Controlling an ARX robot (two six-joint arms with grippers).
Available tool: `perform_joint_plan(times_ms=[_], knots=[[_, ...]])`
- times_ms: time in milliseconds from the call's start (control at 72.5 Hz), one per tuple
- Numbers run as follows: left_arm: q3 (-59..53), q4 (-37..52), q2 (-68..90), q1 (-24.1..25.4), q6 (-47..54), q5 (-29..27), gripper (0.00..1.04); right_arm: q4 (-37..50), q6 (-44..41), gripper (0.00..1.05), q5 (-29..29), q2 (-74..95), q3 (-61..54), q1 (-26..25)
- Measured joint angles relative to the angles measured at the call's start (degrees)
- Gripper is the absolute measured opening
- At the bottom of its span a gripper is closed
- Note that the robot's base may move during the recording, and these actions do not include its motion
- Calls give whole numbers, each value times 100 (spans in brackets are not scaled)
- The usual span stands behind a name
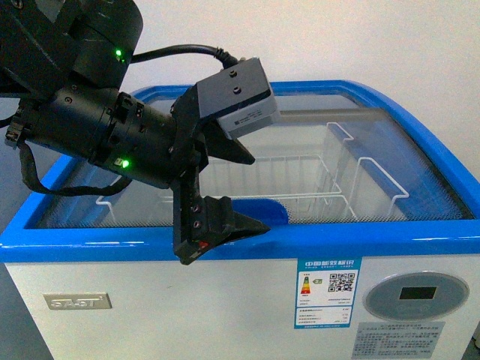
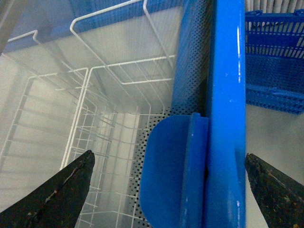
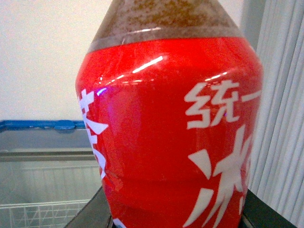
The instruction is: Put drink in fridge
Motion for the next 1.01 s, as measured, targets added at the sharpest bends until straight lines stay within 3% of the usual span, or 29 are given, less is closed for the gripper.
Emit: perform_joint_plan(times_ms=[579, 758, 1006], knots=[[1314, 562, 1093, -13, 122, -133, 97, 0, 0, 37, 2, 0, 0, 0], [2350, 1060, 1668, 9, 262, -793, 97, 0, 0, 37, -4, 0, 0, 0], [3237, 2004, 2374, 9, 328, -1259, 97, 0, 0, 37, -11, 0, 0, 0]])
